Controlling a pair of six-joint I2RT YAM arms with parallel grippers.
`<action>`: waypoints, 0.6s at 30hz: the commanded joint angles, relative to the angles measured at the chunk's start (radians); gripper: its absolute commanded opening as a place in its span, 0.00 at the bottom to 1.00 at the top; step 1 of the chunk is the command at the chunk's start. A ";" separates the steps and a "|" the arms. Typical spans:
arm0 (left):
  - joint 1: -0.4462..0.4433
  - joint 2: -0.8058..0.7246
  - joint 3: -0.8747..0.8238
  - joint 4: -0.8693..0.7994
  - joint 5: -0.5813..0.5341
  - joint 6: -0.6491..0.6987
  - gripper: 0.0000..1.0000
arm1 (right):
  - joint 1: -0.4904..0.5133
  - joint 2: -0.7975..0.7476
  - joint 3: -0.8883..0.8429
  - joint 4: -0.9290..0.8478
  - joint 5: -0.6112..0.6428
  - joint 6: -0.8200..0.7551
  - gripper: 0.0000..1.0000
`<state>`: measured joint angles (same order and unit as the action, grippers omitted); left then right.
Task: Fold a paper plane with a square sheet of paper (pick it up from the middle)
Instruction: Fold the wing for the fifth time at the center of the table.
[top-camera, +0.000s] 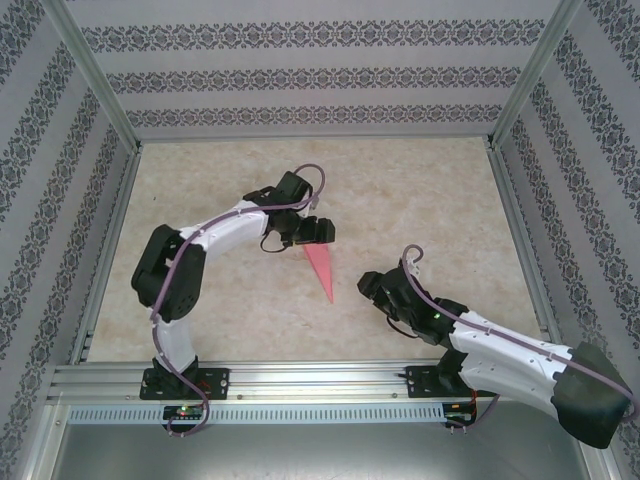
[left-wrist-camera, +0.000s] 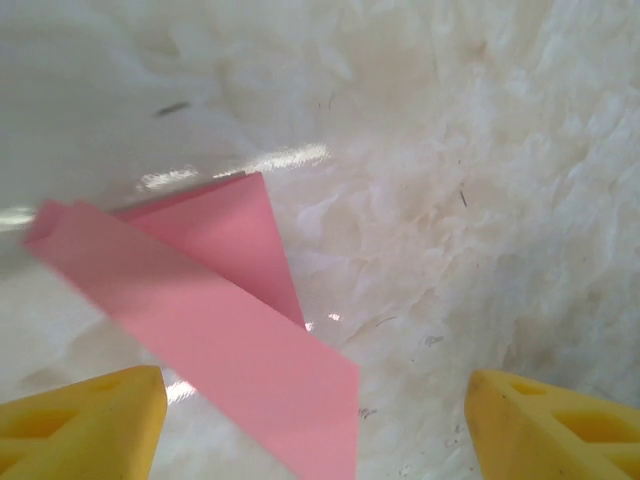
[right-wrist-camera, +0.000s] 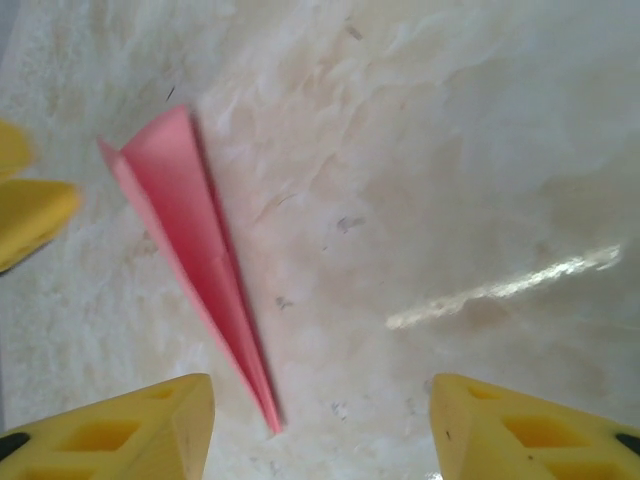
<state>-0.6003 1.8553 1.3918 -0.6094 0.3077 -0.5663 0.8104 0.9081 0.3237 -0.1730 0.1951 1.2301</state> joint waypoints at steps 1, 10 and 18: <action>-0.058 -0.045 0.031 -0.215 -0.265 -0.032 0.79 | -0.010 0.000 -0.007 0.020 0.034 -0.063 0.61; -0.153 0.052 0.085 -0.294 -0.365 -0.126 0.83 | -0.022 0.085 0.012 0.069 -0.005 -0.097 0.64; -0.153 0.107 0.129 -0.253 -0.304 -0.130 0.87 | -0.021 0.172 0.048 0.092 -0.057 -0.101 0.64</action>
<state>-0.7486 1.9625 1.4776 -0.8448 -0.0051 -0.6800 0.7956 1.0622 0.3397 -0.1223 0.1596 1.1484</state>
